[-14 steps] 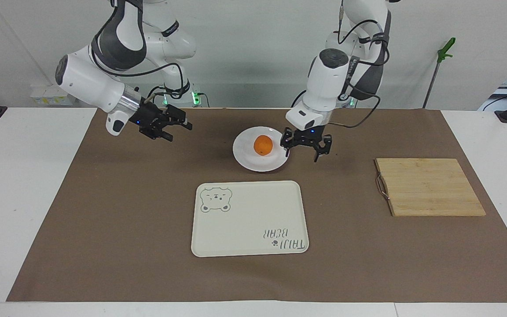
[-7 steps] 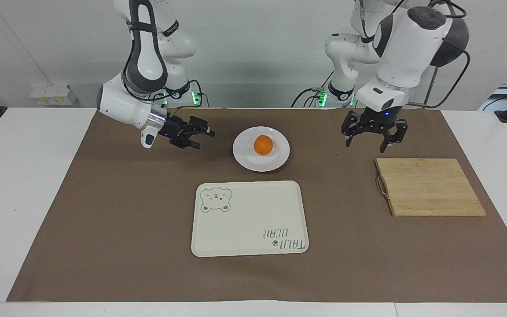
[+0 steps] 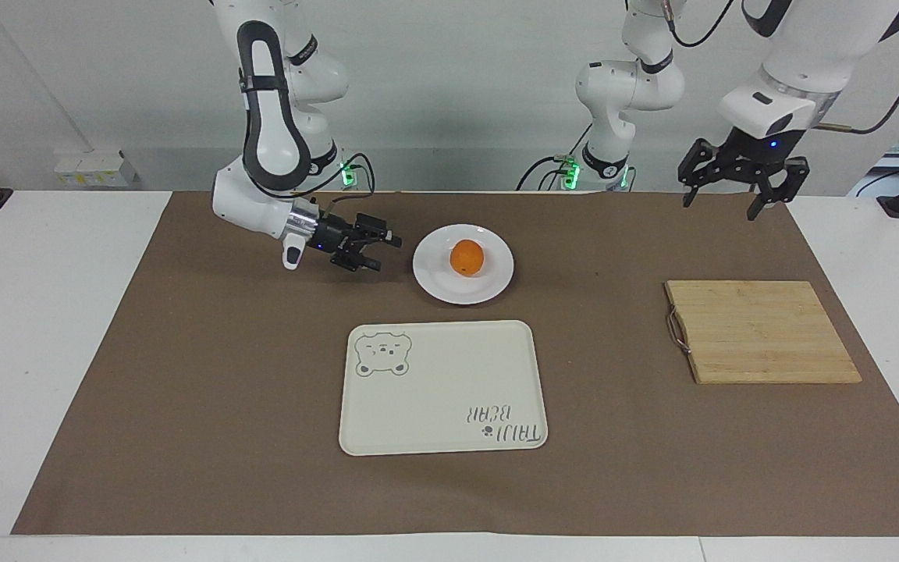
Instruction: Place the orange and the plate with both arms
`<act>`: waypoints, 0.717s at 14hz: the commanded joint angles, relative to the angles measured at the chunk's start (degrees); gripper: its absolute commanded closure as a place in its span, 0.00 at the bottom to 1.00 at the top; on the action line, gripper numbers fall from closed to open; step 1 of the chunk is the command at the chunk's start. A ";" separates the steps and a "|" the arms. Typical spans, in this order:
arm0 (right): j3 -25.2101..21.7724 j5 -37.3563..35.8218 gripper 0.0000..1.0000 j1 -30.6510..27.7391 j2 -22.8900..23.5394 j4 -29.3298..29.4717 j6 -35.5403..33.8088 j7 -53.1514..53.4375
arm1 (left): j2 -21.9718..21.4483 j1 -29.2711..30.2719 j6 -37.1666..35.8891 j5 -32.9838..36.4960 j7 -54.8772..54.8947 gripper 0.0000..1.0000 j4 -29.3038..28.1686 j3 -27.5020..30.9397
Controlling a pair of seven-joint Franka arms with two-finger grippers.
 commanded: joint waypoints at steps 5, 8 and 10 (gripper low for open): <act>-0.16 16.12 0.00 8.25 4.55 -0.72 5.55 -8.18 | -4.55 2.10 -5.45 0.71 0.33 0.00 -1.02 0.72; -0.07 16.12 0.00 8.43 4.55 -0.72 6.07 -8.18 | -4.55 3.41 -5.80 0.98 0.51 0.00 -1.02 0.81; -0.07 16.56 0.00 9.30 4.55 -0.72 6.16 -8.18 | -4.64 3.77 -5.54 0.89 0.42 0.00 -1.28 0.72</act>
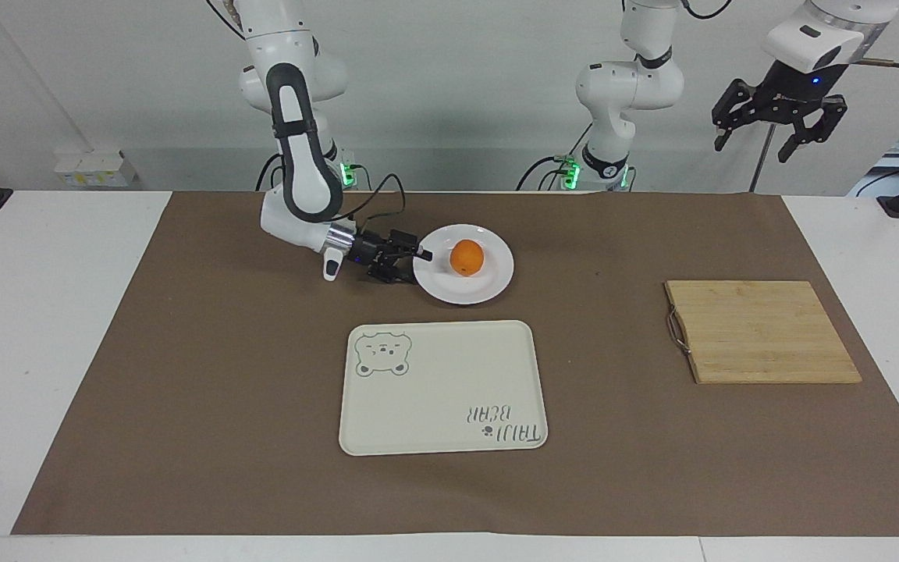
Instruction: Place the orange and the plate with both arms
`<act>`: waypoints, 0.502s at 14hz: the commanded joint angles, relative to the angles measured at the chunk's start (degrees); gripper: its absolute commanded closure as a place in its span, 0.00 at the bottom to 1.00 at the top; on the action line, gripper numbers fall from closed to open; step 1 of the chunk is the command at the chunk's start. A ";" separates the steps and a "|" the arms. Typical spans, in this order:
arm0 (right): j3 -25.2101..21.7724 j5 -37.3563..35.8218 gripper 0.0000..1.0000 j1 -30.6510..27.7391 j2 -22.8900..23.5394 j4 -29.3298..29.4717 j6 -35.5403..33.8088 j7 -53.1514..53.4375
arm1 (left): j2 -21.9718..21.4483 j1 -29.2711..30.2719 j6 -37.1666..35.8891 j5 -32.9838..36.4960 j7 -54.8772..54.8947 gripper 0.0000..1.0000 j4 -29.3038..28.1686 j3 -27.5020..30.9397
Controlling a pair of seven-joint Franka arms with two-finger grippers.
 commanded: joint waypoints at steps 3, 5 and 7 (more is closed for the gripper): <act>-0.04 2.40 0.50 0.95 -0.25 -0.37 1.14 -1.58 | -0.36 1.15 0.18 1.04 0.23 0.00 -0.62 -0.68; -0.04 2.40 0.77 0.95 -0.25 -0.37 1.58 -1.31 | 0.43 1.33 -0.52 0.51 0.23 0.00 -0.10 -0.51; -0.04 2.40 1.00 1.04 -0.16 -0.28 1.58 -0.96 | 3.15 1.24 -0.96 0.42 0.31 0.00 3.23 -0.50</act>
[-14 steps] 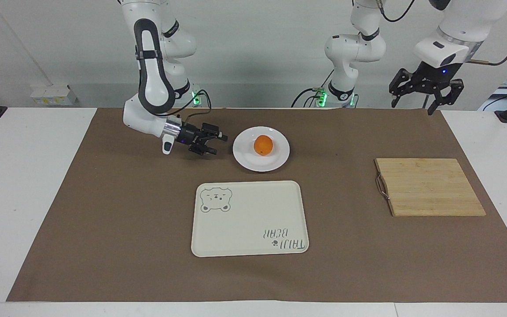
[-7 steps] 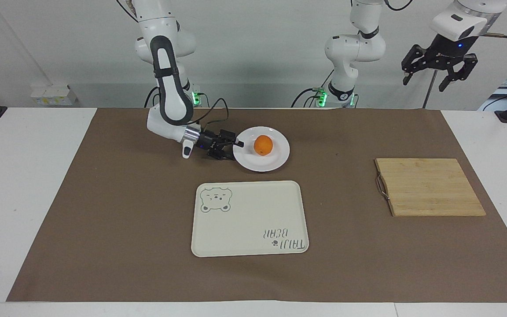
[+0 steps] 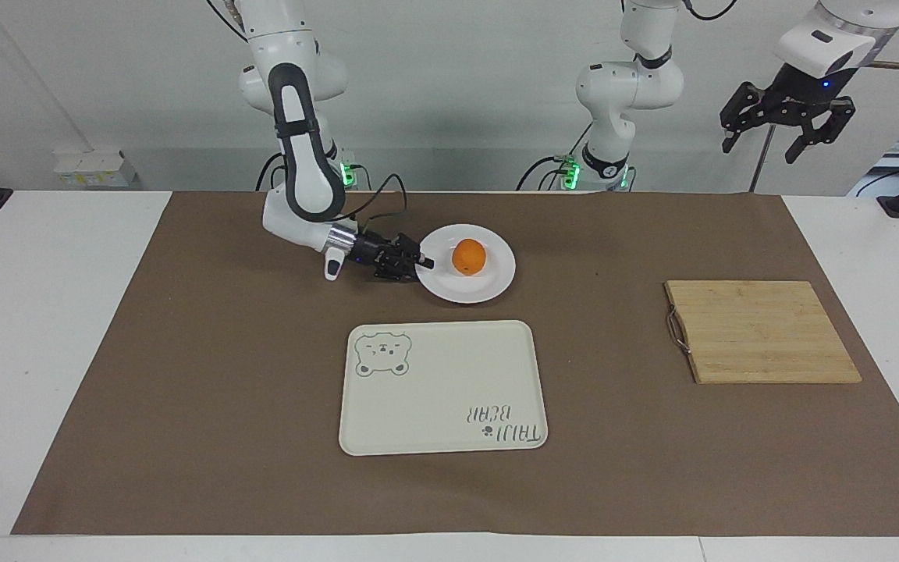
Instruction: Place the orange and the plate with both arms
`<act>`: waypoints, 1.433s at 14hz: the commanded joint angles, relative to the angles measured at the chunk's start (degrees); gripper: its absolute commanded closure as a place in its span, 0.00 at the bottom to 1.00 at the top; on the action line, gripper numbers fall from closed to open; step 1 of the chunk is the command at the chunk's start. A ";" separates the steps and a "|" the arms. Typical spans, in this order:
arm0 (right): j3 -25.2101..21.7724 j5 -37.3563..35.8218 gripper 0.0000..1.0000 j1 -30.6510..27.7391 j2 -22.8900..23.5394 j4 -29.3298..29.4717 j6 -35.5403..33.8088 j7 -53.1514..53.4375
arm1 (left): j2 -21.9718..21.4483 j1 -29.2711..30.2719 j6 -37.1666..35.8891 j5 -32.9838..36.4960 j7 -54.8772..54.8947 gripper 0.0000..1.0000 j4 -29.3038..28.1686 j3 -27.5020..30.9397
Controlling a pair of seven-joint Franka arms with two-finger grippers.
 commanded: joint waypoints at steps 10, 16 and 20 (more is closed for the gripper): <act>-0.13 1.93 1.00 1.21 1.51 3.05 -0.09 -0.95 | 4.04 0.03 -1.32 0.51 0.58 0.00 5.51 -1.25; -0.22 1.84 1.00 -2.30 1.60 6.48 -2.11 -3.86 | 3.25 -0.06 -1.58 0.51 0.23 0.00 4.37 -1.34; -0.30 -0.25 1.00 -6.35 4.66 12.27 -4.92 -0.01 | 3.25 0.73 -1.85 0.51 0.49 0.00 4.37 -0.81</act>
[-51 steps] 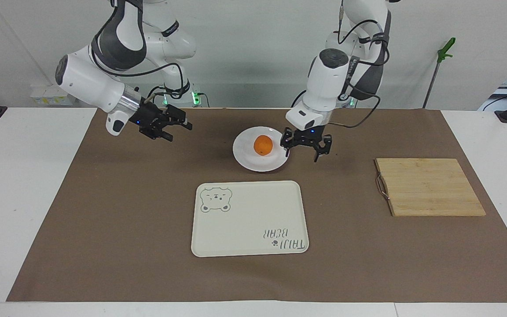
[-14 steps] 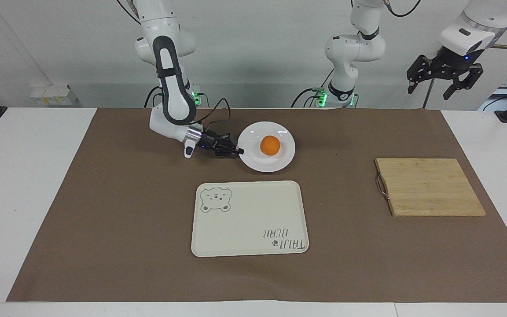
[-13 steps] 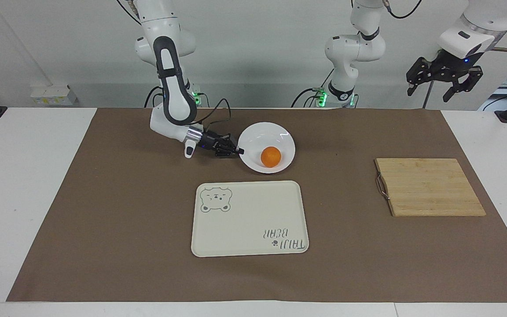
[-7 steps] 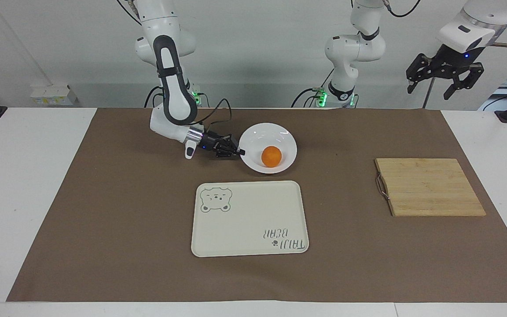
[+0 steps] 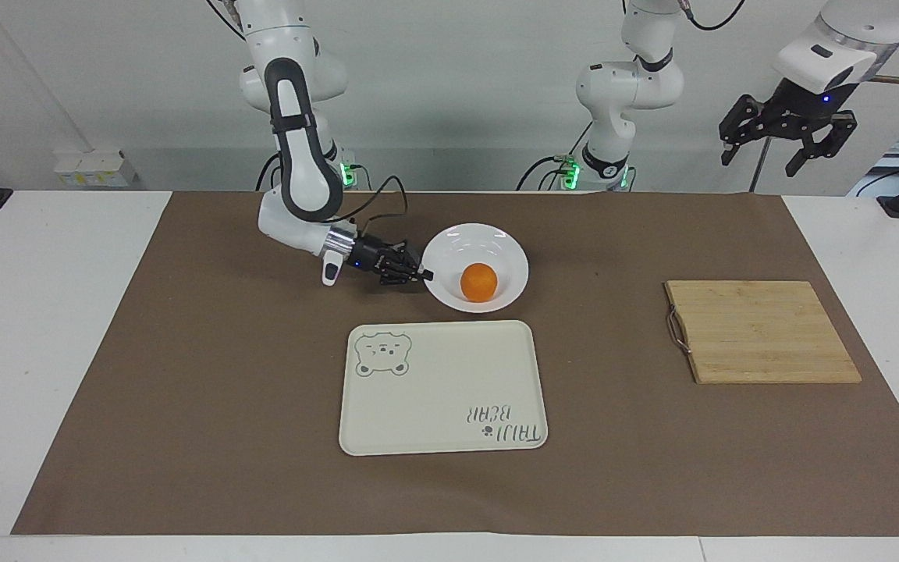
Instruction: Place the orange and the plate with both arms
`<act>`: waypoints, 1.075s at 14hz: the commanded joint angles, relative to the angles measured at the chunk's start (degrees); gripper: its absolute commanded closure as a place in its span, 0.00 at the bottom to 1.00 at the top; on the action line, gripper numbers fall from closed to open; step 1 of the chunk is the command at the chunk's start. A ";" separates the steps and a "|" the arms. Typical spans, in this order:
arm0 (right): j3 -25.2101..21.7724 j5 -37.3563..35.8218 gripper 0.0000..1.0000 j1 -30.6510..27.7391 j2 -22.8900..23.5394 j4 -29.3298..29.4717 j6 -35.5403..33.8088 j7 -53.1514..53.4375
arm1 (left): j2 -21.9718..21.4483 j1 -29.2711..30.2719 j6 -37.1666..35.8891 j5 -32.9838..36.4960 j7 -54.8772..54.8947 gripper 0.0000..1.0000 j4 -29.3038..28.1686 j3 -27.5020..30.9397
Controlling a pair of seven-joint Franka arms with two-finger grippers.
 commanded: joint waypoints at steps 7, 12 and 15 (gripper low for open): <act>0.12 -15.42 1.00 -8.96 12.08 22.96 -6.02 19.60 | -0.71 0.56 -1.02 0.51 0.48 0.00 -0.18 0.45; 0.03 -16.84 1.00 -9.85 17.27 32.65 -4.53 25.60 | -0.71 0.65 -1.02 0.51 0.48 0.00 -0.18 0.45; 0.21 -16.67 1.00 -9.85 19.73 35.37 -0.58 24.99 | -0.71 0.65 -1.02 0.51 0.48 0.00 -0.18 0.45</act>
